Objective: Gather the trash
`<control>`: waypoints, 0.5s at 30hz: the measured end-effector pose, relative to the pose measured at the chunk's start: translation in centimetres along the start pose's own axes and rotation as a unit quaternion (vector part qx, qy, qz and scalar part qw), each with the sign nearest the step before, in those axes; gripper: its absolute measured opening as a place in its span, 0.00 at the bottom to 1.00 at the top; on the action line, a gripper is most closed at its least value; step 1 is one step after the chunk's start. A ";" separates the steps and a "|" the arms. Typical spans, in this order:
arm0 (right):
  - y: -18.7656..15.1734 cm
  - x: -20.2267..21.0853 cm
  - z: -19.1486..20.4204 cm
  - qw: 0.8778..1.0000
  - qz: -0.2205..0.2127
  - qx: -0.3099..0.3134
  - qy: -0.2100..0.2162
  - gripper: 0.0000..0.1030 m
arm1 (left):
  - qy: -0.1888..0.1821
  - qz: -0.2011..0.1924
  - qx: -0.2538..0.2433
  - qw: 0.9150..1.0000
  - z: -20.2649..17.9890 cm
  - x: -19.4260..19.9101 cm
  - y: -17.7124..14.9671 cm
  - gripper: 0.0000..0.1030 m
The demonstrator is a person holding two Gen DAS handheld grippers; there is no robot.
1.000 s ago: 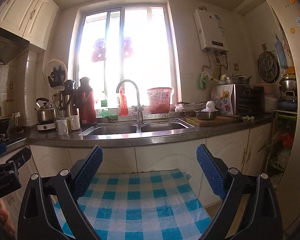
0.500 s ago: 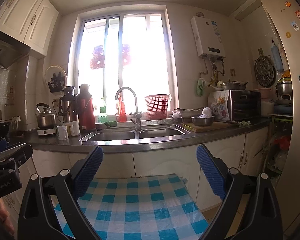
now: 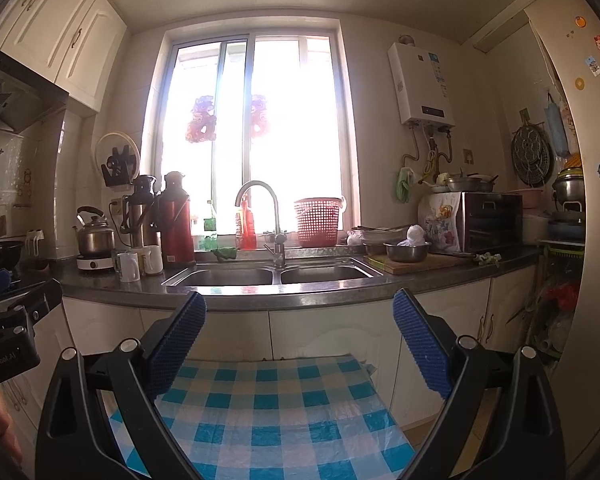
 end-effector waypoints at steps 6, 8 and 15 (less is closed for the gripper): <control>0.0 0.0 0.3 1.000 0.000 0.004 0.001 0.91 | 0.001 0.000 0.002 1.000 0.4 0.0 -0.1 0.96; 0.0 0.0 0.4 1.000 0.000 0.004 0.000 0.91 | 0.002 0.002 0.002 1.000 0.4 -0.2 -0.2 0.96; -0.7 -0.8 0.5 1.000 0.010 0.007 0.005 0.92 | 0.004 0.012 0.003 1.000 0.7 -1.0 -0.9 0.96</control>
Point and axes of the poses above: each gripper's, at about its wrist camera, not at the fingertips, and x roughly against the way its jaws point, z to its left, y to its top, the point moved 4 cm from there along -x, roughly the way its jaws point, and after that the axes turned 3 degrees about y, right-handed, at the moved point
